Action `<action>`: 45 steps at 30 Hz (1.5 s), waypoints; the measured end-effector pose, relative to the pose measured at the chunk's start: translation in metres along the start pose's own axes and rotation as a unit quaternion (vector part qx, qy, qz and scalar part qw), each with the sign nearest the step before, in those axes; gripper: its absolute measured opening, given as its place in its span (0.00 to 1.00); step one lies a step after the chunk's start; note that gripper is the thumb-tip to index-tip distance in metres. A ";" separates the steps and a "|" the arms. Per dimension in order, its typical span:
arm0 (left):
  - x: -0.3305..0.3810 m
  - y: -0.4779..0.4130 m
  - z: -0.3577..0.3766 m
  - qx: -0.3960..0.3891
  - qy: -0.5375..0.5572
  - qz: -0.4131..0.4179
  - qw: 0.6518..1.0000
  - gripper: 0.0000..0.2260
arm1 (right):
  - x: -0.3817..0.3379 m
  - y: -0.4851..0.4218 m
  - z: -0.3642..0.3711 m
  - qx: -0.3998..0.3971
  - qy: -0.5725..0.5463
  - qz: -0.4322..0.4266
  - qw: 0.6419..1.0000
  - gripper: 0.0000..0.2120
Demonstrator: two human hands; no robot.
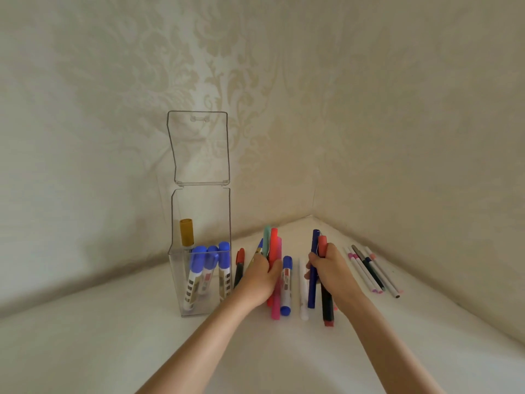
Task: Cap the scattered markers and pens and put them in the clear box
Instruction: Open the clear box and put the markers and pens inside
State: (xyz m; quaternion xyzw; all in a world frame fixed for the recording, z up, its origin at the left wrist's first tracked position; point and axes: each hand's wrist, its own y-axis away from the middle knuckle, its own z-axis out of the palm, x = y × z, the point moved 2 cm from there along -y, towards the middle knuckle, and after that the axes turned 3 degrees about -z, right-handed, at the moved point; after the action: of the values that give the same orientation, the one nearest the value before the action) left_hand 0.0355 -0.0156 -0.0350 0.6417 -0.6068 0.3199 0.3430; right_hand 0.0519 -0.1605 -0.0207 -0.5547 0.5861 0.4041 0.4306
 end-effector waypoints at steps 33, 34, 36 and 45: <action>0.002 0.064 -0.142 0.368 0.037 0.099 0.924 0.12 | -0.136 0.050 0.073 -0.013 -0.202 -0.293 0.935 0.05; 0.002 0.064 -0.143 0.367 0.039 0.098 0.924 0.12 | -0.139 0.050 0.075 -0.007 -0.208 -0.297 0.932 0.04; 0.002 0.066 -0.143 0.364 0.039 0.097 0.926 0.12 | -0.147 0.050 0.079 0.002 -0.220 -0.306 0.926 0.03; 0.001 0.064 -0.155 0.373 0.092 0.135 0.913 0.11 | -0.142 0.052 0.110 -0.032 -0.128 -0.308 0.942 0.05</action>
State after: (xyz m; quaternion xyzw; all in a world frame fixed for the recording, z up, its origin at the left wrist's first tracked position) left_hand -0.0272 0.1104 0.0558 0.6025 -0.4906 0.6236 0.0865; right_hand 0.0078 -0.0099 0.0809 -0.6654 0.3135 0.3374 0.5875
